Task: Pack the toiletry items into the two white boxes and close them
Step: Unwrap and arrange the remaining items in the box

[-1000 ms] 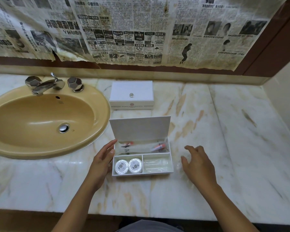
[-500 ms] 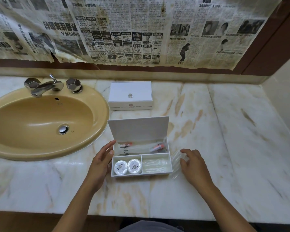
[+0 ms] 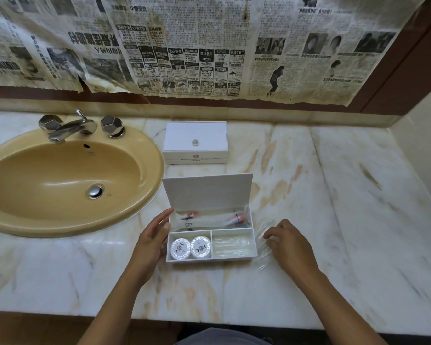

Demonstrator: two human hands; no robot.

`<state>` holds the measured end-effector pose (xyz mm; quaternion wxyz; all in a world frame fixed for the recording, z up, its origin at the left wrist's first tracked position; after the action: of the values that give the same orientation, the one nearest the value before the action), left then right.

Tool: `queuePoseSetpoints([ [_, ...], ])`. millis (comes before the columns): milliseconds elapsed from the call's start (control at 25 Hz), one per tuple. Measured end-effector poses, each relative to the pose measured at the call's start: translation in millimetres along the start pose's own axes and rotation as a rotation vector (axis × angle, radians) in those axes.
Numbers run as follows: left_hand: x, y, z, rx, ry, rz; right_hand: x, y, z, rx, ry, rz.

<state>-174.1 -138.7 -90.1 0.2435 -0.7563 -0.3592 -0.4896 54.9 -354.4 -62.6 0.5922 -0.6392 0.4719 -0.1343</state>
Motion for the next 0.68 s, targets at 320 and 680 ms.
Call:
queuePoseSetpoints([
  [320, 3, 0, -1, 0.008, 0.0, 0.011, -13, -26, 0, 0.002, -0.021, -0.058],
  [680, 1, 0, -1, 0.002, -0.003, 0.007, -24, -57, -4, -0.088, 0.013, -0.119],
])
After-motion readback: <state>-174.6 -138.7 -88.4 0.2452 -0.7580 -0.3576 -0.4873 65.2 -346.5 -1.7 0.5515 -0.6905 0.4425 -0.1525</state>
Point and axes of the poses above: each hand's wrist, its own z-axis towards the middle knuckle, its own y-axis out of the palm, x = y × z, the point moved 4 cm from there along z, towards the middle knuckle, and after that the axes turned 3 degrees about y, right-handed, at the moved point
